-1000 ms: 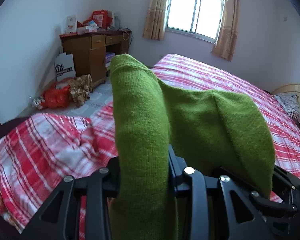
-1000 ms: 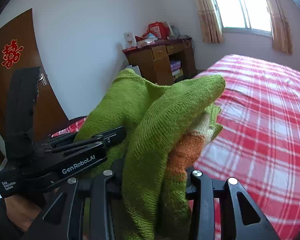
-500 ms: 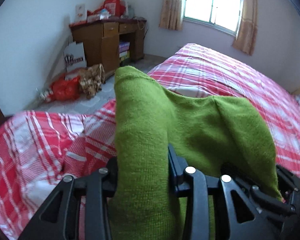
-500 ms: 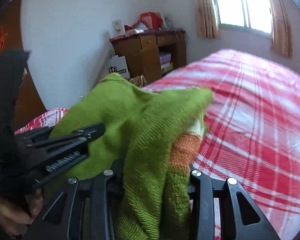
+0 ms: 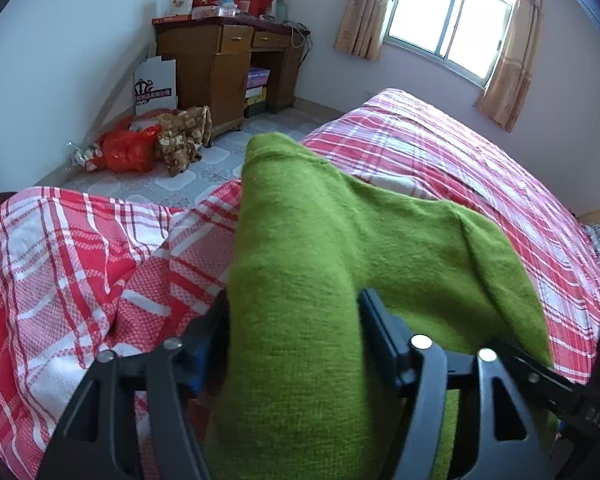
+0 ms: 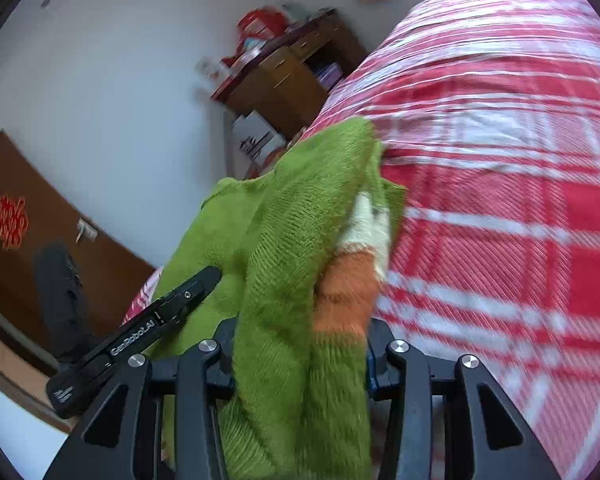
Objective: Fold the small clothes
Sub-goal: 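Lower the folded sweater onto the bed corner and open both tools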
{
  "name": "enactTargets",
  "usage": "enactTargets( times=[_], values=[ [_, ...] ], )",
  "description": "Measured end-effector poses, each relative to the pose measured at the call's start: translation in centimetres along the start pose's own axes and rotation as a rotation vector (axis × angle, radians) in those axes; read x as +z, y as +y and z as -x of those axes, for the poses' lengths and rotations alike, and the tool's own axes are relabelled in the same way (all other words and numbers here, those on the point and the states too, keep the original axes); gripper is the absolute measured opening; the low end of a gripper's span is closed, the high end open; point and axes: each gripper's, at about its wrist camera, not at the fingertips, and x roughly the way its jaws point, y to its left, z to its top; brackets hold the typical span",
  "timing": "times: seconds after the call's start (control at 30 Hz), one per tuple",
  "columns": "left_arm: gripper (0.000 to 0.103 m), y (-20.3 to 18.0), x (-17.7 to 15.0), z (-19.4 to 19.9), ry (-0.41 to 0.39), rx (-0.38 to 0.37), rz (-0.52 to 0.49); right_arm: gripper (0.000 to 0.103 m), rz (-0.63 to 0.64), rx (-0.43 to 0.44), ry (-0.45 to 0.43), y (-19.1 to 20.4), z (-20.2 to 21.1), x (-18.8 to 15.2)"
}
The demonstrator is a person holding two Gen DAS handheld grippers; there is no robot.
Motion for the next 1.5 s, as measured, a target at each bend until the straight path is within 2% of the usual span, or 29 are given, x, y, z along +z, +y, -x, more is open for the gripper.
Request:
enactTargets(
  times=[0.07, 0.13, 0.17, 0.23, 0.27, 0.3, 0.37, 0.4, 0.53, 0.6, 0.8, 0.93, 1.03, 1.1, 1.17, 1.33, 1.37, 1.43, 1.47, 1.5],
  values=[
    [0.071, 0.0, 0.0, 0.1, -0.006, 0.008, 0.002, 0.045, 0.041, -0.072, -0.064, 1.3, 1.8, -1.1],
    [0.071, -0.2, -0.1, 0.2, -0.020, 0.032, -0.011, 0.044, 0.149, -0.182, -0.161, 3.9, 4.1, -2.3],
    [0.071, -0.3, -0.1, 0.2, -0.025, 0.040, -0.020, 0.043, 0.219, -0.253, -0.238, 5.6, 5.6, -3.1],
    [0.071, -0.4, 0.0, 0.2, -0.033, 0.056, -0.035, 0.040, 0.309, -0.349, -0.323, 7.9, 7.4, -4.2],
    [0.071, -0.6, 0.0, 0.2, -0.036, 0.065, -0.043, 0.034, 0.376, -0.377, -0.339, 9.3, 7.9, -4.7],
    [0.071, -0.6, 0.0, 0.3, -0.039, 0.073, -0.047, 0.026, 0.426, -0.381, -0.318, 10.1, 7.7, -4.9],
    [0.071, -0.8, 0.0, 0.7, -0.040, 0.091, -0.055, 0.018, 0.522, -0.381, -0.250, 11.6, 6.3, -5.5],
    [0.071, -0.8, -0.1, 1.0, -0.039, 0.095, -0.058, 0.018, 0.538, -0.371, -0.218, 11.6, 5.7, -6.0],
    [0.071, -1.0, -0.7, 2.7, -0.026, 0.119, -0.100, 0.016, 0.417, -0.362, -0.085, 8.7, 2.4, -5.3],
    [0.071, -1.3, -1.2, 3.8, -0.026, 0.137, -0.133, 0.011, 0.377, -0.347, -0.090, 7.7, 2.3, -4.8],
    [0.070, -2.3, -3.0, 7.0, -0.047, 0.164, -0.142, 0.010, 0.337, -0.310, -0.072, 6.0, 1.5, -3.3],
    [0.070, -3.1, -4.9, 9.1, -0.080, 0.167, -0.155, 0.010, 0.363, -0.332, -0.065, 7.1, 1.5, -3.8],
    [0.070, -3.4, -6.5, 8.1, -0.024, 0.174, -0.168, 0.010, 0.359, -0.333, -0.047, 7.3, 1.6, -3.8],
    [0.071, -3.1, -7.4, 7.0, 0.010, 0.200, -0.168, 0.013, 0.321, -0.315, -0.047, 7.6, 2.7, -3.9],
    [0.071, -3.1, -7.9, 7.1, -0.007, 0.221, -0.190, 0.014, 0.294, -0.294, -0.075, 7.8, 4.3, -4.8],
    [0.071, -2.6, -8.3, 8.5, 0.001, 0.184, -0.171, 0.015, 0.300, -0.306, -0.136, 8.6, 7.9, -8.3],
    [0.071, -2.5, -8.5, 8.7, 0.003, 0.180, -0.167, 0.020, 0.296, -0.303, -0.138, 8.7, 8.3, -8.7],
    [0.071, -2.3, -8.9, 9.4, 0.002, 0.178, -0.168, 0.038, 0.278, -0.307, -0.145, 8.9, 9.3, -9.9],
    [0.071, -2.3, -9.2, 9.7, 0.000, 0.179, -0.170, 0.056, 0.268, -0.316, -0.152, 9.0, 9.8, -10.4],
    [0.071, -2.2, -9.4, 10.0, -0.003, 0.180, -0.170, 0.068, 0.260, -0.322, -0.162, 9.0, 10.4, -10.8]
  ],
)
